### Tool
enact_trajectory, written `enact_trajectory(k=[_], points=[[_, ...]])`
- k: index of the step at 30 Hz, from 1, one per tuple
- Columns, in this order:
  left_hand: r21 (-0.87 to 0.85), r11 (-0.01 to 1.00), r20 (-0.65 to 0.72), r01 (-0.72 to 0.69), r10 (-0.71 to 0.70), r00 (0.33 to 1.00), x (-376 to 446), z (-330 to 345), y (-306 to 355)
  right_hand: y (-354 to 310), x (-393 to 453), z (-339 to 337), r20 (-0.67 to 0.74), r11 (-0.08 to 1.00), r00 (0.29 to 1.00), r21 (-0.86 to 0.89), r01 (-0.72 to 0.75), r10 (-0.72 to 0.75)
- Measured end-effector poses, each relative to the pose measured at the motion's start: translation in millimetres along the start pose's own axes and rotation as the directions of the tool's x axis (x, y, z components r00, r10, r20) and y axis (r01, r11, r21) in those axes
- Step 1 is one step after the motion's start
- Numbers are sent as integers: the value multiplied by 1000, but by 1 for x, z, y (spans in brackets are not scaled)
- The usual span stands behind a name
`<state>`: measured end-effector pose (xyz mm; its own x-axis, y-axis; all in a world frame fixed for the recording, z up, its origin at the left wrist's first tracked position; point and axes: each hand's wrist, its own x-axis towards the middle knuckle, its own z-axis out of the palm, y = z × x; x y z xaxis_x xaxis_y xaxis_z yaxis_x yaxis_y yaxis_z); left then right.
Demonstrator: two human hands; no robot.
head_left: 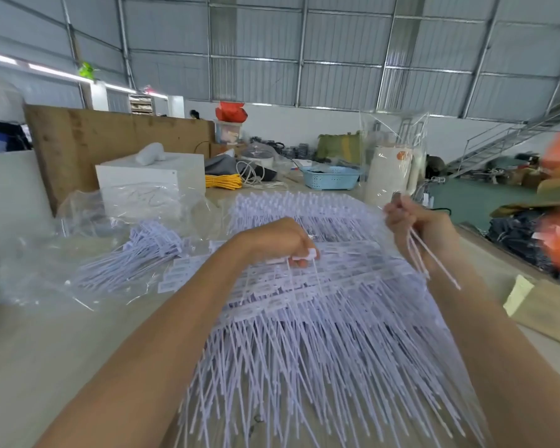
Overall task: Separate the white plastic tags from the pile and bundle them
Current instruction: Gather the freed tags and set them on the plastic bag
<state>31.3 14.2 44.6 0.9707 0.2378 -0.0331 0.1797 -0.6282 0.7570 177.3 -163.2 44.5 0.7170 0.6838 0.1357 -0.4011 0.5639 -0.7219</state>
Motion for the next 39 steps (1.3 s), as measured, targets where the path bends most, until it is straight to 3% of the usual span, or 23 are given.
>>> enact_trajectory(k=[1,2,3,4,5,6,9,12,14,17,21,25,28,32,39], points=[[47,999,25,12,-13,1000,1,4,0,10,-4,9,61,997,996,-41,-64,66],[81,997,32,17,-20,999,1,7,0,21,-7,17,72,975,993,-210,-74,91],[113,994,26,10,-13,1000,1,7,0,34,-8,23,66,880,996,-475,-20,58],[143,990,18,-6,4,1000,1,6,0,46,-10,28,78,700,997,-712,51,7],[164,986,11,-29,27,1000,1,5,0,58,-11,30,114,530,993,-840,118,-41],[167,985,3,-48,48,999,0,4,-1,66,-11,31,140,440,988,-884,155,-68],[53,996,-45,-74,77,996,0,4,-2,70,-9,27,110,492,987,-857,153,-116],[-14,995,-115,-104,101,988,1,4,-3,70,-9,24,88,606,995,-790,93,-38],[-21,991,-170,-131,126,977,2,3,-3,72,-10,24,89,610,996,-789,77,-11],[-27,995,-233,-101,92,968,2,1,-5,71,-8,25,89,568,991,-813,129,-98],[-9,999,-208,-42,39,977,0,0,-7,63,-6,24,117,643,973,-733,221,-201],[-108,988,-290,-114,78,954,1,2,-4,65,-5,22,120,695,990,-705,142,-81],[-104,984,-334,-143,101,937,5,6,-2,65,-6,20,122,667,992,-736,117,-38],[-133,984,-352,-115,61,934,7,10,-4,64,-9,20,187,558,974,-799,224,-124],[-293,954,-333,-68,-35,942,10,13,-2,70,-9,24,171,454,953,-849,272,-252]])
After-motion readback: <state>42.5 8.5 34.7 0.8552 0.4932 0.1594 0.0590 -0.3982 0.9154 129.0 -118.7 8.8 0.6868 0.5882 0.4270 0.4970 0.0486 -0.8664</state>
